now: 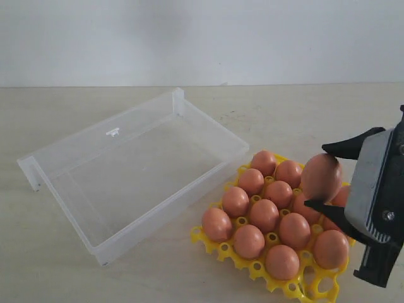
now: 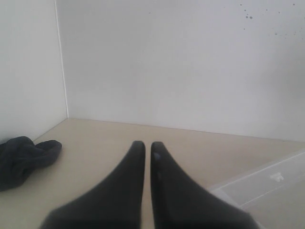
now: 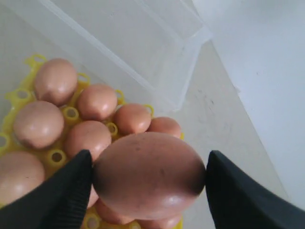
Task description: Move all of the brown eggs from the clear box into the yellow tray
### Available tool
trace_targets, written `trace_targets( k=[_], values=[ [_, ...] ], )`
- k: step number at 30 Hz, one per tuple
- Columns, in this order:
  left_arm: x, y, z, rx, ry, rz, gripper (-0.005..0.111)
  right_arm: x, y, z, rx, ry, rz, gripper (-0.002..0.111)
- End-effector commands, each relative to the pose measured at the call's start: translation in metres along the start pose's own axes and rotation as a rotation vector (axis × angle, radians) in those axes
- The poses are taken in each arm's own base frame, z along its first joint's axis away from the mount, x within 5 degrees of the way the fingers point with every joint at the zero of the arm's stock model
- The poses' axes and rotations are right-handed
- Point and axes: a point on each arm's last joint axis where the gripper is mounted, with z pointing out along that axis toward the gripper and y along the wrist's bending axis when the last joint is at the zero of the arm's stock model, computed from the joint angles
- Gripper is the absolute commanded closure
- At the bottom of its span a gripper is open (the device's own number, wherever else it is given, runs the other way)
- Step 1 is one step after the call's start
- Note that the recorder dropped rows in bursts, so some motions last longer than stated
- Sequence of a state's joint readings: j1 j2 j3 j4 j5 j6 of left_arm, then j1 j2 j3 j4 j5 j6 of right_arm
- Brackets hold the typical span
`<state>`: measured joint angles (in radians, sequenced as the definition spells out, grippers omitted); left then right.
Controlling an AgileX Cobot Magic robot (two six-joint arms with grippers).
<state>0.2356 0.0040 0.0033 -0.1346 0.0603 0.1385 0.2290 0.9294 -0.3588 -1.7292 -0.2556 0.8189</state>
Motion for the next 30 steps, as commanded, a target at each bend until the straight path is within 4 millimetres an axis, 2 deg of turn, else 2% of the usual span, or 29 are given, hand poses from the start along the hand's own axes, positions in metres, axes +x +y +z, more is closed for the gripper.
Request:
trace_targets(
  k=[1, 3, 4, 6, 7, 8, 9, 12, 14, 16, 19, 22, 30],
  values=[
    [-0.002, 0.000, 0.000, 0.000, -0.015, 0.003, 0.103, 0.005, 0.013, 0.001, -0.066, -0.006, 0.079, 0.109],
    [-0.002, 0.000, 0.000, 0.000, -0.015, 0.003, 0.103, -0.002, 0.021, 0.000, -0.161, -0.064, 0.273, 0.109],
    [-0.002, 0.000, 0.000, 0.000, -0.015, 0.003, 0.103, -0.008, 0.027, -0.002, -0.252, -0.097, 0.460, 0.109],
    [-0.002, 0.000, 0.000, 0.000, -0.015, 0.003, 0.103, -0.016, 0.036, -0.007, -0.402, -0.124, 0.702, 0.109],
    [-0.002, 0.000, 0.000, 0.000, -0.015, 0.003, 0.103, -0.019, 0.039, -0.009, -0.468, -0.099, 0.900, 0.109],
    [-0.002, 0.000, 0.000, 0.000, -0.015, 0.003, 0.103, -0.020, 0.040, -0.009, -0.488, -0.084, 0.978, 0.109],
    [-0.002, 0.000, 0.000, 0.000, -0.015, 0.003, 0.103, -0.021, 0.041, -0.010, -0.525, -0.042, 1.159, 0.109],
    [-0.002, 0.000, 0.000, 0.000, -0.015, 0.003, 0.103, -0.020, 0.043, -0.010, -0.534, -0.020, 1.279, 0.109],
    [-0.002, 0.000, 0.000, 0.000, -0.015, 0.003, 0.103, -0.015, 0.042, -0.006, -0.463, -0.056, 1.465, 0.109],
    [-0.002, 0.000, 0.000, 0.000, -0.015, 0.003, 0.103, 0.000, 0.048, -0.003, -0.368, -0.049, 1.664, 0.109],
    [-0.002, 0.000, 0.000, 0.000, -0.015, 0.003, 0.103, 0.031, 0.069, -0.003, -0.223, 0.045, 1.904, 0.109],
    [-0.002, 0.000, 0.000, 0.000, -0.015, 0.003, 0.103, 0.048, 0.084, -0.006, -0.156, 0.098, 2.030, 0.109],
    [-0.002, 0.000, 0.000, 0.000, -0.015, 0.003, 0.103, 0.049, 0.084, -0.006, -0.136, 0.096, 1.908, 0.109]
  ],
)
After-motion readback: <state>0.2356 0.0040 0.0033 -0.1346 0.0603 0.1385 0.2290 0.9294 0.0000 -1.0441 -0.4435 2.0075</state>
